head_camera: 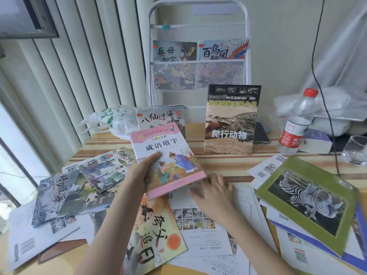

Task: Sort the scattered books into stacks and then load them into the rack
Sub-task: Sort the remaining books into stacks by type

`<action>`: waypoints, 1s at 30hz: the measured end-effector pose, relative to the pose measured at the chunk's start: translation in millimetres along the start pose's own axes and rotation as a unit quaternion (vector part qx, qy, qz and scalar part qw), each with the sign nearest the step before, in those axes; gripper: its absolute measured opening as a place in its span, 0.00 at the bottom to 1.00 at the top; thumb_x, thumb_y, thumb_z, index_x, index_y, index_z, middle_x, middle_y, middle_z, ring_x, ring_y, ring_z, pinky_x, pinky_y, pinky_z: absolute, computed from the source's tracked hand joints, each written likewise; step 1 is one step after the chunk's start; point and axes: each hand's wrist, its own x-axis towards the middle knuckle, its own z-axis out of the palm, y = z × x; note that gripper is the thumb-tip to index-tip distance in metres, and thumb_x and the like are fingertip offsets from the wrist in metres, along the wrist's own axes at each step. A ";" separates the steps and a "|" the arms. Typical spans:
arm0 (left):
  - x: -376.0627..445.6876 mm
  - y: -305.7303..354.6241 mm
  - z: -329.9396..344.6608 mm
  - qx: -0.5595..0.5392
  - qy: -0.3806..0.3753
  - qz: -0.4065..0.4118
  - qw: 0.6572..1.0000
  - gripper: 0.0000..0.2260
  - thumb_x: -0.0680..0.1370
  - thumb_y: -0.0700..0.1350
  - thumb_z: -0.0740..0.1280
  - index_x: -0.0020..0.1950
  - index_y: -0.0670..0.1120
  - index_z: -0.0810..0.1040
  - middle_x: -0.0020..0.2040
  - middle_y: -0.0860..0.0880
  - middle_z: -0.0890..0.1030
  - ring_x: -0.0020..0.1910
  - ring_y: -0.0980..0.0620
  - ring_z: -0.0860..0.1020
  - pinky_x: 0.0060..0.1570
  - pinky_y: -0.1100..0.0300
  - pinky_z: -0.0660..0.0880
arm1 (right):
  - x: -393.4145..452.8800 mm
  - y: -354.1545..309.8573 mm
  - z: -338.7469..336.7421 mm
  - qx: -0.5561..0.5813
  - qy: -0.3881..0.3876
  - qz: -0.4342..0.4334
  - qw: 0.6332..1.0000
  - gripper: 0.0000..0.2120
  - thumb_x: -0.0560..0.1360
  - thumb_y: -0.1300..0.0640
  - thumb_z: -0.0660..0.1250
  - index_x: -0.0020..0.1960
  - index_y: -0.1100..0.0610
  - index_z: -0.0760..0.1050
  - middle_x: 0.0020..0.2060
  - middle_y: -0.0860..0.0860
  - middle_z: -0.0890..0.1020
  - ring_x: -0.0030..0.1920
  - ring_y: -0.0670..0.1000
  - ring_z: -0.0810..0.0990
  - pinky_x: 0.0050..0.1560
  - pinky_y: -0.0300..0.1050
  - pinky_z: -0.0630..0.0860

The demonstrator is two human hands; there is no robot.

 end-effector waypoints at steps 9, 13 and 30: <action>8.6 -8.6 22.7 0.029 -0.001 -0.119 0.992 0.08 0.77 0.44 0.67 0.41 0.41 0.74 0.25 0.46 0.81 0.20 0.51 0.79 0.19 0.62 0.75 | 1.6 6.9 2.5 0.132 0.081 0.052 0.987 0.12 0.75 0.50 0.62 0.55 0.51 0.78 0.56 0.50 0.78 0.58 0.54 0.71 0.57 0.47 0.65; 4.8 -40.4 45.8 -0.108 0.076 -0.117 0.984 0.13 0.75 0.49 0.70 0.53 0.42 0.76 0.40 0.43 0.85 0.30 0.47 0.83 0.24 0.55 0.78 | 3.1 13.1 1.0 0.278 0.134 0.109 0.945 0.08 0.73 0.64 0.62 0.46 0.57 0.78 0.46 0.53 0.79 0.51 0.55 0.74 0.47 0.45 0.67; -20.2 -44.4 132.9 -0.056 0.190 -0.080 0.977 0.03 0.81 0.42 0.56 0.51 0.43 0.65 0.52 0.39 0.73 0.51 0.39 0.72 0.54 0.56 0.70 | -2.3 15.6 -6.4 0.450 0.226 0.178 0.845 0.09 0.74 0.70 0.58 0.47 0.58 0.71 0.42 0.51 0.78 0.41 0.50 0.74 0.34 0.35 0.66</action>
